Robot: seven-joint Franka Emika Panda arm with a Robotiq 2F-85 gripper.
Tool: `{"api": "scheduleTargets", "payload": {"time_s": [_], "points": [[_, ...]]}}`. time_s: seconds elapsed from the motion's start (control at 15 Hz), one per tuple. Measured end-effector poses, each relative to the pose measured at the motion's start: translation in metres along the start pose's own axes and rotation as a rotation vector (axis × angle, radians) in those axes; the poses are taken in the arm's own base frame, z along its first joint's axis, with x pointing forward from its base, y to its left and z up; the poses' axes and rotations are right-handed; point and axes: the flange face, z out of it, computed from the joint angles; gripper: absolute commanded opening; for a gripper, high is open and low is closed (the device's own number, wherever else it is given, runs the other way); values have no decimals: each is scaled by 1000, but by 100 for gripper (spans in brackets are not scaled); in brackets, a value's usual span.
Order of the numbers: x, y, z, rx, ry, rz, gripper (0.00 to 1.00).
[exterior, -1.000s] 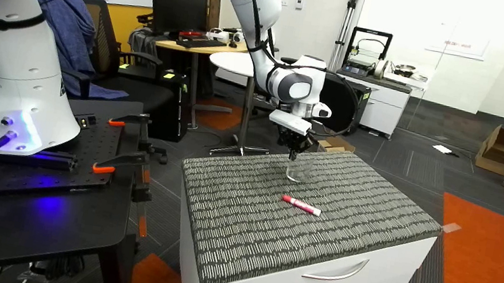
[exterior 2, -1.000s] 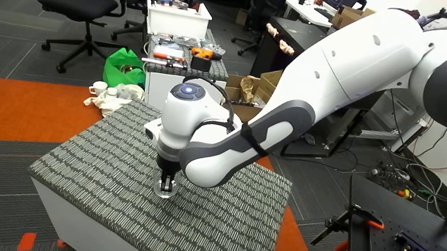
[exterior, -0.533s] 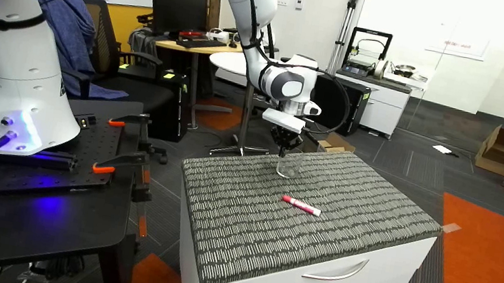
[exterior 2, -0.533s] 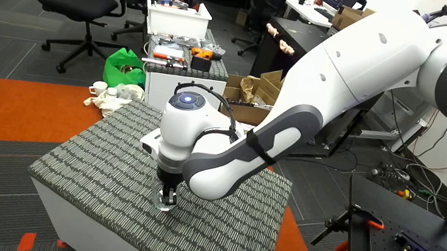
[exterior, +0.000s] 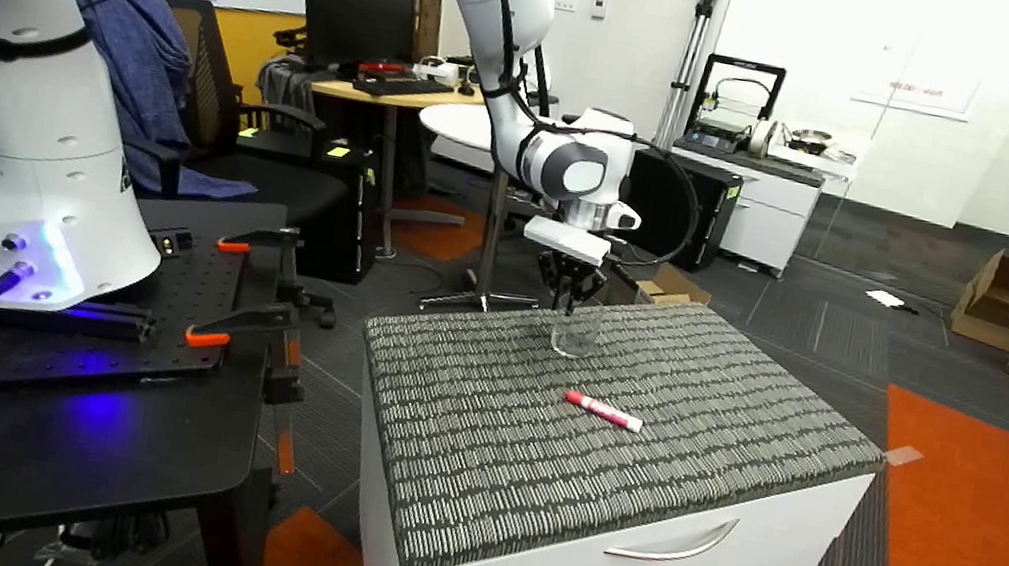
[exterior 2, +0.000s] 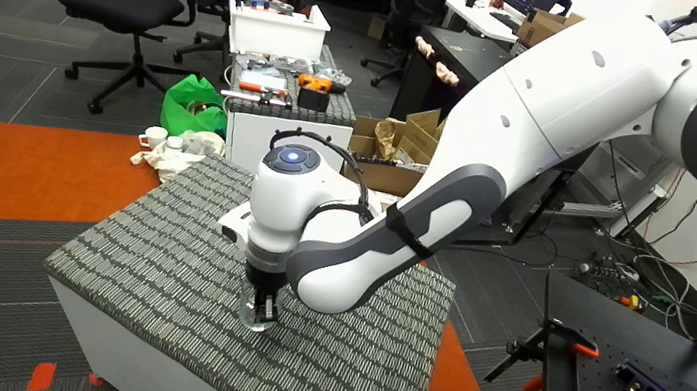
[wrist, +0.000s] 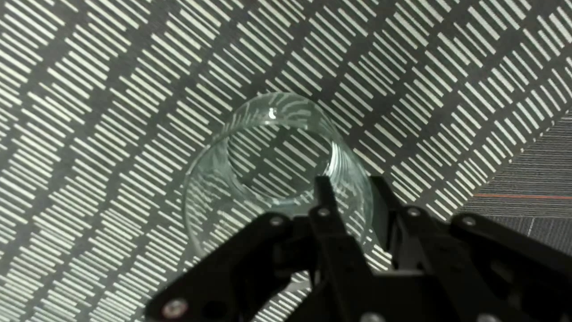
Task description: Move the glass away from the marker
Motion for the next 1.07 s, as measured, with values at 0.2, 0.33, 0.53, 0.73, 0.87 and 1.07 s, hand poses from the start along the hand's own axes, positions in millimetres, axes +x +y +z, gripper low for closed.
{"api": "scheduleTargets", "payload": {"time_s": [0.2, 0.33, 0.53, 0.73, 0.87, 1.07], "points": [[0, 1, -1, -1, 1, 0, 81], [1, 1, -4, -3, 3, 0, 96], [3, 1, -10, -8, 8, -2, 100], [3, -4, -22, -10, 7, -5, 100], [1, -8, -33, -15, 8, 6, 100], [-3, -6, -56, -60, 55, 75, 100]]}}
